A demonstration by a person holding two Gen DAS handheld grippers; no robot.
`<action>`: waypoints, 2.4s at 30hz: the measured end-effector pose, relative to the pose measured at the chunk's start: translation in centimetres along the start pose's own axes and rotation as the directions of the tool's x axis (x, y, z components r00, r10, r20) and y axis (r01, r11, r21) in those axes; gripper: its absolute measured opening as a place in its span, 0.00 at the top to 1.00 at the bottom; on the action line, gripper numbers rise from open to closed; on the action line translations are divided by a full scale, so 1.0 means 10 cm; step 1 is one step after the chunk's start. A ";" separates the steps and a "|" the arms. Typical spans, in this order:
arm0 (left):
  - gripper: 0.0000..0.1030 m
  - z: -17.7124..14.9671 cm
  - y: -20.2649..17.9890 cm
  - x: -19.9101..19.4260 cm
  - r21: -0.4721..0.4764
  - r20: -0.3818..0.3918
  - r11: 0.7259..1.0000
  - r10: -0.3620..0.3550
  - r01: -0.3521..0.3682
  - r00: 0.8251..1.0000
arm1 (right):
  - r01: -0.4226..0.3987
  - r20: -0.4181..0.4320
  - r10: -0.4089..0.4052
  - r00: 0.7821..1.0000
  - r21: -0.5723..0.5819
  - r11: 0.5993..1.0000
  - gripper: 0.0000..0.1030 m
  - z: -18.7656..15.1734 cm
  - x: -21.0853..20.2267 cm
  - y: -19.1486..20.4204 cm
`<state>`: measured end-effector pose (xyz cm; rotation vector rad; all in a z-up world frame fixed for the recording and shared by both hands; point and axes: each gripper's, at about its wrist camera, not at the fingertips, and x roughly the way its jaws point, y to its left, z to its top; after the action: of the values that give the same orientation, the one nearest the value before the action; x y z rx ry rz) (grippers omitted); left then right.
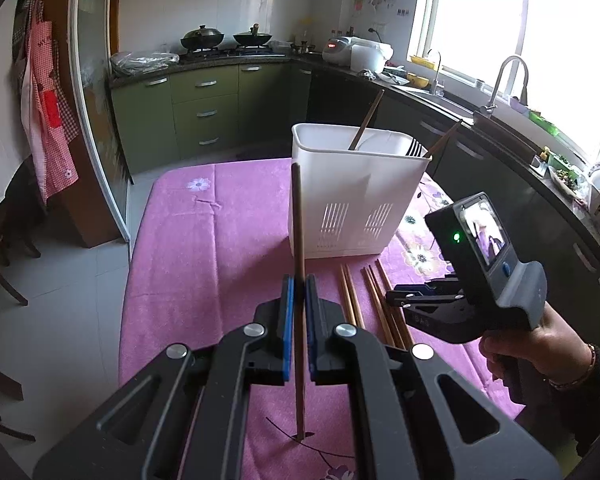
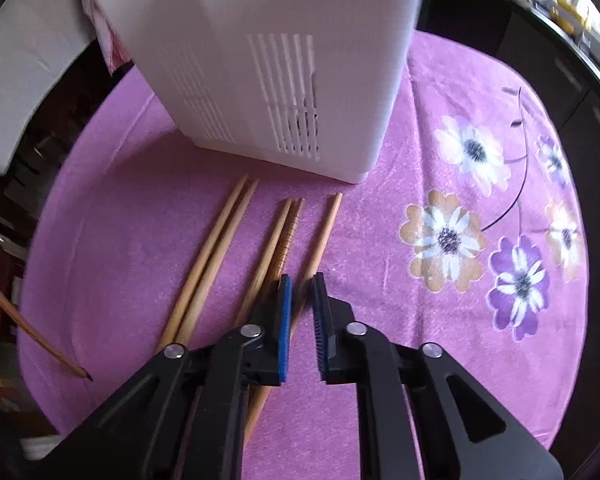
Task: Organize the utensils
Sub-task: 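Grasp another wooden chopstick with the left tool while the right tool grasps one too, then carry the chopstick into the holder with the left tool while the right tool carries its chopstick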
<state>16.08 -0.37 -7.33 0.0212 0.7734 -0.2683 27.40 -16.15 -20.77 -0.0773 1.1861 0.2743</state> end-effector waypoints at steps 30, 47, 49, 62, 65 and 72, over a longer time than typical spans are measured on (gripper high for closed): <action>0.95 -0.07 -0.17 -0.25 0.041 0.011 0.999 0.010 -0.011 1.000 | -0.148 0.463 0.155 0.873 -0.052 0.988 0.94 -0.94 -2.12 -0.54; 0.95 0.58 -0.40 -0.55 0.081 0.034 0.994 -0.072 0.069 0.997 | -0.178 0.469 0.186 0.863 -0.062 0.982 0.94 -1.01 -2.12 -0.64; 0.95 0.74 -0.47 -0.61 0.093 0.047 0.993 -0.079 0.074 0.996 | -0.186 0.469 0.193 0.862 -0.062 0.981 0.94 -1.01 -2.12 -0.66; 0.95 1.72 -0.81 -0.73 0.141 0.157 0.990 -0.021 -0.002 0.987 | -0.221 0.471 0.225 0.853 -0.064 0.973 0.94 -0.98 -2.07 -0.83; 0.95 1.91 -0.82 -0.67 0.134 0.168 0.991 0.006 -0.029 0.986 | -0.232 0.473 0.235 0.849 -0.065 0.970 0.94 -0.99 -2.05 -0.86; 0.95 2.13 -0.75 -0.33 0.116 0.160 0.990 0.064 -0.084 0.985 | -0.249 0.474 0.250 0.844 -0.066 0.966 0.94 -1.00 -2.05 -0.92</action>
<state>26.63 -9.33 10.79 0.1431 0.5980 -0.2432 13.55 -30.57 -6.44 0.1414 0.6953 0.4952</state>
